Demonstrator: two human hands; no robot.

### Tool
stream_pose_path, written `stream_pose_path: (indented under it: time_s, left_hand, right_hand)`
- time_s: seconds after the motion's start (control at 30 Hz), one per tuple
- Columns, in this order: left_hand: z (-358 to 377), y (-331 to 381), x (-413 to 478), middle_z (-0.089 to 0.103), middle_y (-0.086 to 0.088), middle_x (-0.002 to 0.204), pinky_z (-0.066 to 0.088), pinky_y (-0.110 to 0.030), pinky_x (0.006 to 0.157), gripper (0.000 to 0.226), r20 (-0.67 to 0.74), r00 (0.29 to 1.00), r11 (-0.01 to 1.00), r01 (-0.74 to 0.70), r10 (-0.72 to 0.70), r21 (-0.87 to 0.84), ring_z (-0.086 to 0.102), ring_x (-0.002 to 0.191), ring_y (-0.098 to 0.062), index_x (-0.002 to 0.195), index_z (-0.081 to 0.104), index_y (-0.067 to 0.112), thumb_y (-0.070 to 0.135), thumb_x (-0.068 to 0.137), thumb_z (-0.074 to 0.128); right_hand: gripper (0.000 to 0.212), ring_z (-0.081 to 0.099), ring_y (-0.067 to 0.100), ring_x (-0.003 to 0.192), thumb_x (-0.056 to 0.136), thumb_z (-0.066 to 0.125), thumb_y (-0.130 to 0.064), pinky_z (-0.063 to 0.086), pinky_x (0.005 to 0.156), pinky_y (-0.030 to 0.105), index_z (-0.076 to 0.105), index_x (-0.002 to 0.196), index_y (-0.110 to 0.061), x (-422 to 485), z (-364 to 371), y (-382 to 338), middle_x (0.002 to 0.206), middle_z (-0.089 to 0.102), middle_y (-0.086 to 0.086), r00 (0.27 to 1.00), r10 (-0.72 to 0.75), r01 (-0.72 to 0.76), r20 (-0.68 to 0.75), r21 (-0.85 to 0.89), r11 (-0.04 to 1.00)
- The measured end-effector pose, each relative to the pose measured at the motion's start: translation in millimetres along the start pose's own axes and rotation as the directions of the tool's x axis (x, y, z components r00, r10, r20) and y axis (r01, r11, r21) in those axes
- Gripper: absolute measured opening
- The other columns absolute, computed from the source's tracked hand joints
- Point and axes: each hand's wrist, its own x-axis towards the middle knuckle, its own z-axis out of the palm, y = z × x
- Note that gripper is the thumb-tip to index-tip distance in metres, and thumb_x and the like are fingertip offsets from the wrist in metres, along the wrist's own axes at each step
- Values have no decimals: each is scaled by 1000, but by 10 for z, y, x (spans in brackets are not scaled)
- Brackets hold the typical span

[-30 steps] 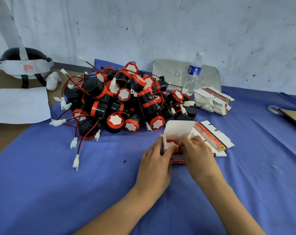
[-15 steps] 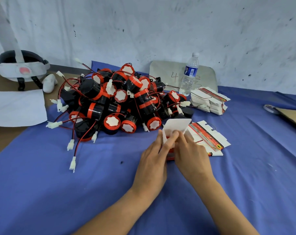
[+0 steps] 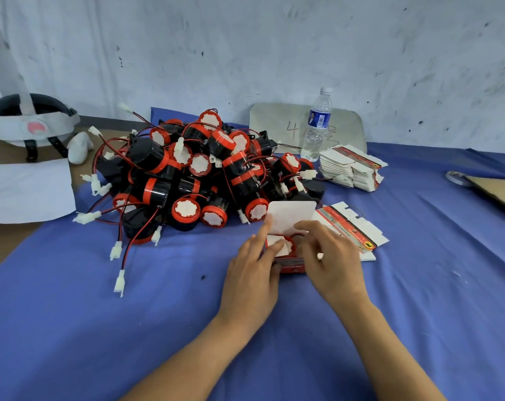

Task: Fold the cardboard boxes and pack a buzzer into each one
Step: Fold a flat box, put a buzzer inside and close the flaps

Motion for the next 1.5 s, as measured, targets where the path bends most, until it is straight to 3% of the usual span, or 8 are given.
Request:
stream_pose_path:
  time_s: [0.17, 0.3, 0.57, 0.87, 1.03, 1.1, 1.4, 1.5]
  left_hand:
    - [18, -9, 12, 37, 14, 151, 31, -27, 112, 46, 8, 1000, 998, 29, -28, -49, 36, 135, -10, 143, 43, 29, 15, 99, 47]
    - [17, -2, 12, 44, 10, 147, 31, -26, 112, 45, -9, 1000, 996, 5, -6, -89, 39, 134, -11, 140, 49, 22, 7, 98, 47]
    - [14, -31, 10, 52, 6, 139, 34, -17, 107, 42, -61, 998, 984, -13, 2, -180, 46, 129, -9, 133, 57, 17, -1, 97, 46]
    - [-17, 41, -48, 62, -1, 121, 42, -26, 97, 53, -118, 983, 990, -141, 139, -2, 55, 114, -21, 122, 65, 19, -12, 78, 63]
    - [-78, 64, -41, 62, -1, 123, 39, -20, 97, 43, -83, 986, 987, -150, 145, -62, 53, 115, -19, 120, 66, 15, 5, 83, 48]
    - [-84, 47, -37, 59, 1, 127, 37, -17, 99, 48, -53, 984, 980, -175, 171, -90, 49, 119, -16, 125, 63, 17, 2, 81, 51]
    - [-20, 40, -40, 62, 5, 112, 49, -28, 91, 16, -124, 982, 971, -161, 140, -177, 52, 109, -12, 97, 69, 14, 23, 86, 61]
    - [-9, 46, -45, 60, 5, 107, 51, -30, 85, 8, -153, 979, 966, -167, 138, -198, 55, 102, -13, 95, 69, 14, 15, 88, 68]
  right_hand:
    - [34, 58, 5, 75, 87, 46, -1, 43, 61, 11, 59, 96, -31, 23, 14, 38, 89, 65, -8, 865, 398, -238, -305, 449, 861]
    - [30, 58, 4, 88, 95, 49, 3, 47, 71, 15, 56, 98, -26, 19, 151, 136, 101, 64, -10, 783, 621, -477, 29, 669, 570]
    - [51, 64, 16, 101, 90, 54, 11, 52, 81, 27, 50, 124, -28, -15, 196, 294, 110, 67, -1, 733, 556, -610, 393, 742, 279]
    - [44, 61, -7, 92, 86, 54, 12, 45, 77, 9, 62, 117, -18, -34, 108, 111, 104, 68, -10, 913, 219, -385, 344, 551, 740]
    - [24, 64, 5, 94, 85, 56, -18, 47, 80, 14, 71, 103, -12, -29, 87, 24, 99, 72, 3, 933, 197, -358, 302, 722, 591]
    - [11, 66, 7, 90, 91, 64, -14, 47, 79, 17, 72, 96, -20, -33, 109, 4, 94, 72, -3, 952, 185, -304, 243, 677, 671]
    - [51, 66, 30, 91, 88, 49, 11, 53, 82, 40, 70, 104, -33, -33, 147, 170, 96, 75, -4, 935, 239, -348, 261, 555, 756]
    - [49, 65, 11, 90, 80, 51, 0, 51, 76, 21, 67, 111, -35, -51, 79, 203, 98, 73, -11, 923, 141, -331, 359, 547, 769]
